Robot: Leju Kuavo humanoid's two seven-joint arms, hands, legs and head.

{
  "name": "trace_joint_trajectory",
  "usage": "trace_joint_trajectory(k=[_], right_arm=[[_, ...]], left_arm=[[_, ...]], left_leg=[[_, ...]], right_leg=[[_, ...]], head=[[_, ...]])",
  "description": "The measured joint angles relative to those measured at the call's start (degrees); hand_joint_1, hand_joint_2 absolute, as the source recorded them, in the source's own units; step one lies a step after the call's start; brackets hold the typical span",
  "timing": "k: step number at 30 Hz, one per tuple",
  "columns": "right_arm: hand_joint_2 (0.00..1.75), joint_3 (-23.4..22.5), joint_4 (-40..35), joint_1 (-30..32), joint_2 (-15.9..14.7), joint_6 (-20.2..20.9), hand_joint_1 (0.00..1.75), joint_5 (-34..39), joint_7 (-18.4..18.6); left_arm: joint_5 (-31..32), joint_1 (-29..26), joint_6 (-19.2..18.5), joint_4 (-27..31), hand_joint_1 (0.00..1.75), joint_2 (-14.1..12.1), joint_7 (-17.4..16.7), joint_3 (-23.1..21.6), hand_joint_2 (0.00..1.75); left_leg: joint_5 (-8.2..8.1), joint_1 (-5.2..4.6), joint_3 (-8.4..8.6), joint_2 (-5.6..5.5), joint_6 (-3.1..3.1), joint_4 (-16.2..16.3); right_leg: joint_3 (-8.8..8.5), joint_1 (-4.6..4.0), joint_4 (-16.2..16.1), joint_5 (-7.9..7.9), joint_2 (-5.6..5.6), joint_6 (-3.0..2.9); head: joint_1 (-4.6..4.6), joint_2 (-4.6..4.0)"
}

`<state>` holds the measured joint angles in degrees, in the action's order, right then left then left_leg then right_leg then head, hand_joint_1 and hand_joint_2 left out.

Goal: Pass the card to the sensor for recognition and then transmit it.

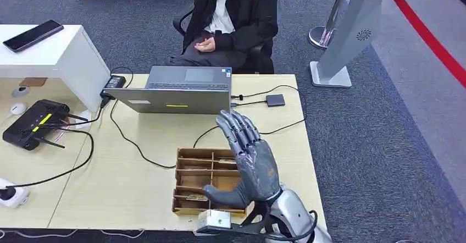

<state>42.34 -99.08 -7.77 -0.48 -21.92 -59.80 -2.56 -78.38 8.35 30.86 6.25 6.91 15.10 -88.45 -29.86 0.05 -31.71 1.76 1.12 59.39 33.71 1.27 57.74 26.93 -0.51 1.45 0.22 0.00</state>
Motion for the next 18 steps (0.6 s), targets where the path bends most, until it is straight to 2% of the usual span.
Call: trace_joint_trajectory(k=[7, 18], right_arm=[[1.75, 0.0, 2.0, 1.6, -0.5, 0.1, 0.0, -0.3, 0.0], [1.75, -0.4, 6.2, 1.0, -0.5, 2.3, 0.0, -7.7, 4.9]], left_arm=[[-0.2, 0.0, 0.3, 0.0, 0.0, -0.1, 0.1, 0.0, 0.0], [0.0, 0.1, 0.2, 0.0, 0.0, -0.1, -1.0, -0.1, 0.0]], left_leg=[[0.0, 0.0, 0.0, 0.0, 0.0, 0.0], [0.0, 0.0, 0.0, 0.0, 0.0, 0.0]], right_leg=[[0.0, 0.0, 0.0, 0.0, 0.0, 0.0], [0.0, 0.0, 0.0, 0.0, 0.0, 0.0]], head=[[0.0, 0.0], [0.0, 0.0]])
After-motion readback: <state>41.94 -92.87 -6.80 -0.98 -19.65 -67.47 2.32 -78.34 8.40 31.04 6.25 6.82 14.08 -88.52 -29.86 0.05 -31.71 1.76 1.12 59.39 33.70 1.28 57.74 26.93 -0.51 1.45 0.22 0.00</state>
